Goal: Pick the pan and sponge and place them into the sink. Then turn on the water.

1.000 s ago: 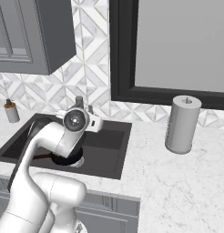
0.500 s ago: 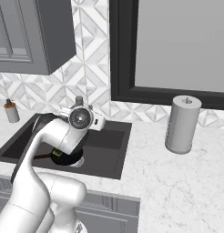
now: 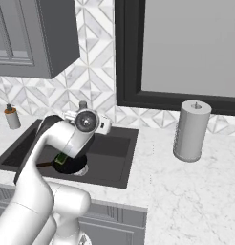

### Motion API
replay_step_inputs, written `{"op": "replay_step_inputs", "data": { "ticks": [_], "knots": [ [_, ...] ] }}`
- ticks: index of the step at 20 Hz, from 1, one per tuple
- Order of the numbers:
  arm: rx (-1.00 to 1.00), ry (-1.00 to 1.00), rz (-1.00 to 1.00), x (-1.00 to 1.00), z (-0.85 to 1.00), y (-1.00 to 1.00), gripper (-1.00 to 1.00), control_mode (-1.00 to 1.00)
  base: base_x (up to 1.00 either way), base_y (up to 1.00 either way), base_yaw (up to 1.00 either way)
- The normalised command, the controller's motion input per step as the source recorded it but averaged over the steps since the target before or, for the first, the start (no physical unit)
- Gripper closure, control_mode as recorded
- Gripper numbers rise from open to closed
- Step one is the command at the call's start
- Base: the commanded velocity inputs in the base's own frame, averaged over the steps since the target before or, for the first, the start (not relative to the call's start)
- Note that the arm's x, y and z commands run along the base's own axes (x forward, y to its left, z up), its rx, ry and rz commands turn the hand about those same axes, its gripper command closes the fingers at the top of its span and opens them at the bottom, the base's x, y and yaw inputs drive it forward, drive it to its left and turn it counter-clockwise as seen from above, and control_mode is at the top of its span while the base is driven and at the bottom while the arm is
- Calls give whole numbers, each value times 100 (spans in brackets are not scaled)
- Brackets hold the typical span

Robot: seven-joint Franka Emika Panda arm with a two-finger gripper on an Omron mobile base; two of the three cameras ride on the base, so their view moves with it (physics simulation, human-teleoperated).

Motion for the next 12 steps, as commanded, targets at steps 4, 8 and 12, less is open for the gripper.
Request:
{"op": "replay_step_inputs", "data": {
  "ticks": [4, 8, 12],
  "knots": [
    [0, 0, 0, 28, -2, 2, -100, -100, 0, 0, 0],
    [0, -1, 0, 19, -4, 0, -100, -100, 0, 0, 0],
    [0, -1, 0, 12, -16, 0, -100, -100, 0, 0, 0]
  ]
}}
